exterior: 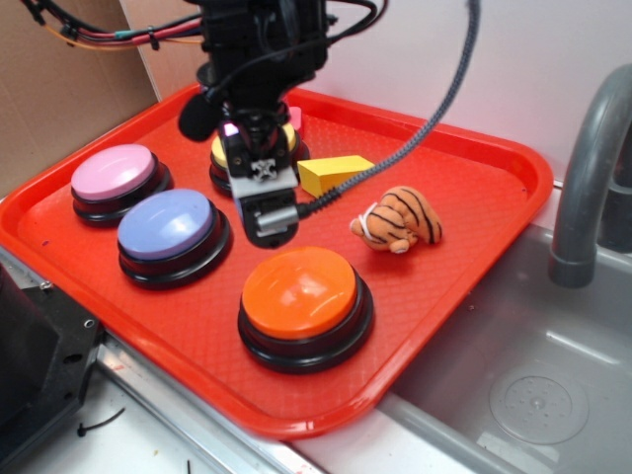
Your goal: Push the orange button.
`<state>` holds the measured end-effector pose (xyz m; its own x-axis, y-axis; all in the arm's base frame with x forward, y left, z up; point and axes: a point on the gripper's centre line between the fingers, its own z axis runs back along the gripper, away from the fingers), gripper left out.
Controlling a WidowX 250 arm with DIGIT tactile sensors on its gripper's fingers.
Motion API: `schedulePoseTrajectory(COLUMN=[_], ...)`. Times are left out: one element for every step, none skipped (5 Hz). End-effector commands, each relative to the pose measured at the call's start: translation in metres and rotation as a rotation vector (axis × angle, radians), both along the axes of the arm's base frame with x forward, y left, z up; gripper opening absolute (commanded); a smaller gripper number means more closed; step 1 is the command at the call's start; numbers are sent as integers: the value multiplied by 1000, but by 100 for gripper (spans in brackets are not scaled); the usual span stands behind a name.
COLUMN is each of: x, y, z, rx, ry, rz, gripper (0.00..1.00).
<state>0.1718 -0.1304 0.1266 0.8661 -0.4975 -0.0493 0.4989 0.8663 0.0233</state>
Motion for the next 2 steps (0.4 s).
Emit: schedulePoseTrajectory(x=[-1,-2], y=[1,1], z=[32,39], rx=[-74,-34], ry=[-78,-78], rz=[43,35], gripper=[100,100])
